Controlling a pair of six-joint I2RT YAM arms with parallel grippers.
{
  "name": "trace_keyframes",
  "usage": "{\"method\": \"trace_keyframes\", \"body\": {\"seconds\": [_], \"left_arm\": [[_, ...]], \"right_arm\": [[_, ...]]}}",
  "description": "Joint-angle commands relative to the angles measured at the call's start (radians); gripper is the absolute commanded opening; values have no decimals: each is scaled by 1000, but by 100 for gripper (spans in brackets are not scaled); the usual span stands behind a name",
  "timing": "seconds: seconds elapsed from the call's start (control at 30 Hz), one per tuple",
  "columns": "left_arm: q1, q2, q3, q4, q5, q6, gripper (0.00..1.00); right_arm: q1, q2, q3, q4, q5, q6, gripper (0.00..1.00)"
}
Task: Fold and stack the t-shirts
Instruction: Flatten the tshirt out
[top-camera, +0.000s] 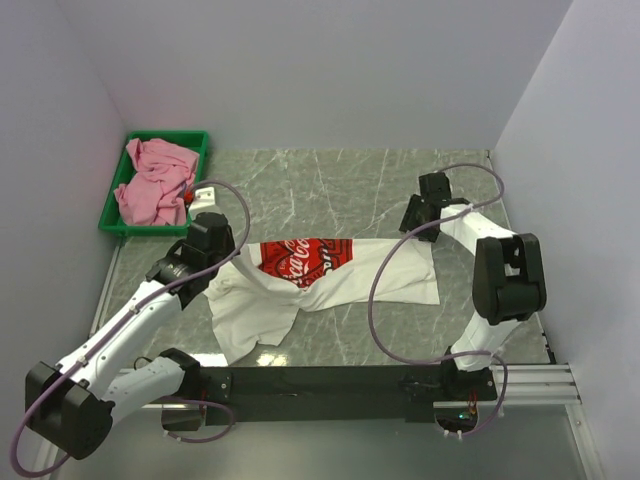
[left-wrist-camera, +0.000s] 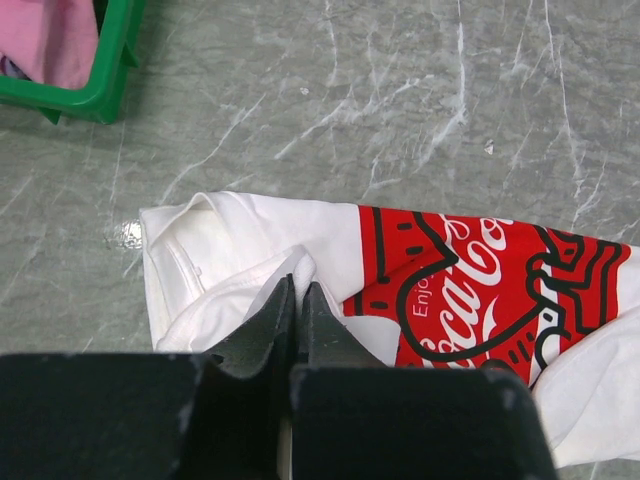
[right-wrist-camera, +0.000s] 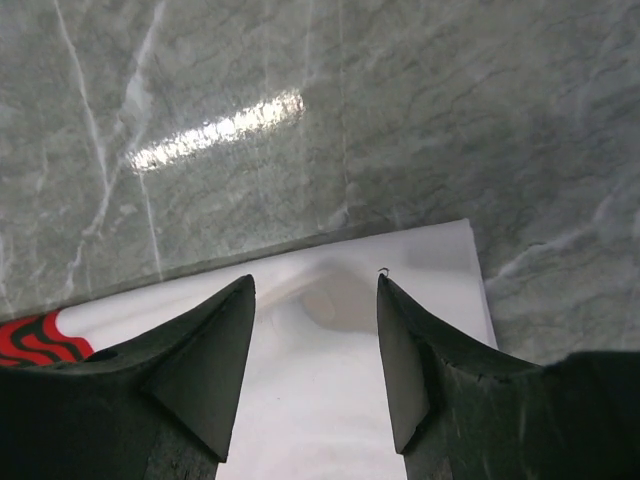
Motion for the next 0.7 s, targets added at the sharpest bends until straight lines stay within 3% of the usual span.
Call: {"method": "trace_keyframes", "body": {"seconds": [0.0, 0.13, 0.27, 0.3, 0.43, 0.67], "left_arm": [[5, -36, -3, 15, -41, 4, 1], [5, -42, -4, 12, -57, 4, 1], [6, -54, -3, 1, -95, -2, 1], [5, -60, -6, 1, -101, -4, 1], [6, -94, -15, -8, -145, -31, 1], [6, -154, -42, -88, -198, -111, 1]], "right_arm": [[26, 32, 61, -31, 8, -32, 59], [56, 66, 81, -61, 26, -36, 50], [57, 34, 79, -106, 53, -26, 7], [56, 17, 73, -110, 56, -24, 2], [56, -136, 10, -150, 128, 5, 0], [51, -439, -305, -110, 120, 161, 0]]}}
